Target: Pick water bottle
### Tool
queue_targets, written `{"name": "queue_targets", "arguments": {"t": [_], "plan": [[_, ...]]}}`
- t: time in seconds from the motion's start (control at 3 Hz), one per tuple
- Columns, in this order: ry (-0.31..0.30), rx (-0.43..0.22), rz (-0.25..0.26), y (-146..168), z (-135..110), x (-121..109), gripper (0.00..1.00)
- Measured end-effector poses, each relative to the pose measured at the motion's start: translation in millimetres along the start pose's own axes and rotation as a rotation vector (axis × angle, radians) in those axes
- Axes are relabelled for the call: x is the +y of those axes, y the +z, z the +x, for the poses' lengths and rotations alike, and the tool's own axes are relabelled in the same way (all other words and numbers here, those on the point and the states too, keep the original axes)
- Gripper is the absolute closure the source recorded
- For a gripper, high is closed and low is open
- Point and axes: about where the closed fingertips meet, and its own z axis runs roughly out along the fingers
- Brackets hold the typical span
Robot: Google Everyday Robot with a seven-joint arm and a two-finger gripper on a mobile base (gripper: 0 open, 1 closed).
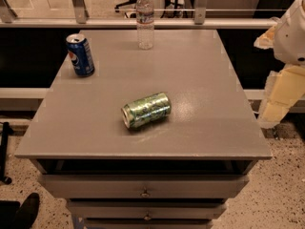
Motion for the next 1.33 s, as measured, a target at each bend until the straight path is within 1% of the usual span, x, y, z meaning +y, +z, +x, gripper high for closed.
{"name": "queue_targets", "arguments": {"t": [0.33,0.67,1.0,1.33], "plan": [[0.0,0.0,0.0,0,0,0,0.0],[0.005,-0.035,0.011,15,-12,-15,0.0],[0.047,-0.147,0.063,57,-49,-76,0.0],[0.086,-0.226,0.106,78,-73,-117,0.0]]}}
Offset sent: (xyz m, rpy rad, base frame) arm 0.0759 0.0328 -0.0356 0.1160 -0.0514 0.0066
